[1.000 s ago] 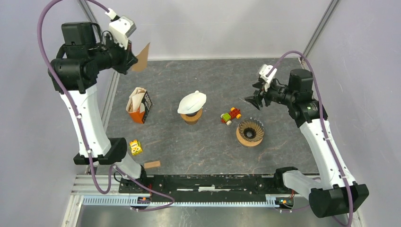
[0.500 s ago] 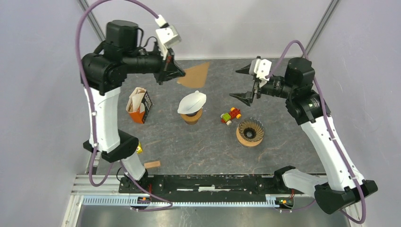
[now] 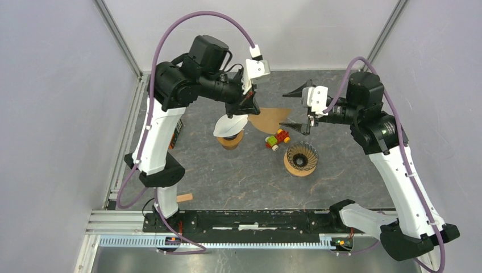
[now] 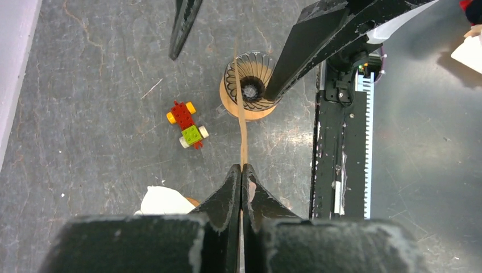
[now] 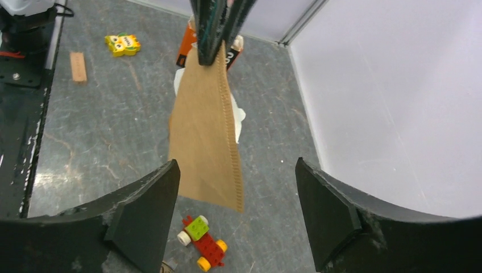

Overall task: Place the coffee filter in the dripper
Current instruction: Place the coffee filter in the coffee dripper.

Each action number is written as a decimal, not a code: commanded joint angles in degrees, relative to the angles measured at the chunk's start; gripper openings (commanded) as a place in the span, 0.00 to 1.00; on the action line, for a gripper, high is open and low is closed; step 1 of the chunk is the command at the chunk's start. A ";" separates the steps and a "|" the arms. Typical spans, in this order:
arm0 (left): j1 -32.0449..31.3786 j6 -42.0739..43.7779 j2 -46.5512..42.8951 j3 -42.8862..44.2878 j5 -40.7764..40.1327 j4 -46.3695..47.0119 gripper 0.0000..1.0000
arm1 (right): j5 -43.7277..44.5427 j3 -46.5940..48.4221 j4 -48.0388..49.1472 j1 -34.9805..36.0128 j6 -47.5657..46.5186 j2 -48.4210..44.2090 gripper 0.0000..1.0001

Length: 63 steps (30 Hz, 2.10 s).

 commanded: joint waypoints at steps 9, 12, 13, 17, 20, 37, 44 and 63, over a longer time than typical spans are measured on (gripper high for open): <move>-2.84 3.67 3.16 3.48 -1.80 -4.49 0.02 | -6.91 -4.51 -5.59 1.53 -5.24 1.68 0.40; -2.83 2.99 3.22 3.48 -2.14 -4.47 0.03 | -8.55 -6.73 -2.59 1.64 -2.52 1.49 0.15; -2.78 2.33 3.26 3.56 -2.78 -4.43 0.07 | -8.87 -7.51 -1.19 1.64 -1.16 1.32 0.07; -2.75 -2.75 5.06 8.25 -6.19 -4.50 0.20 | -8.90 -11.78 3.78 1.64 2.37 -0.17 0.00; -2.79 -5.88 6.97 13.86 -9.55 -3.47 0.21 | -8.38 -13.44 4.36 1.63 2.75 -0.84 0.00; -8.20 -12.50 2.49 -11.38 -14.49 -2.75 0.50 | -4.48 -15.23 -0.59 0.72 -3.33 -2.65 0.00; -6.68 -9.27 4.78 -10.30 -5.56 -4.27 0.55 | -7.82 -17.01 -2.03 -2.01 -4.74 -4.16 0.00; -4.64 -16.55 -26.08 -65.33 -12.60 50.13 0.65 | -17.76 -22.85 3.91 -7.37 4.67 -6.68 0.00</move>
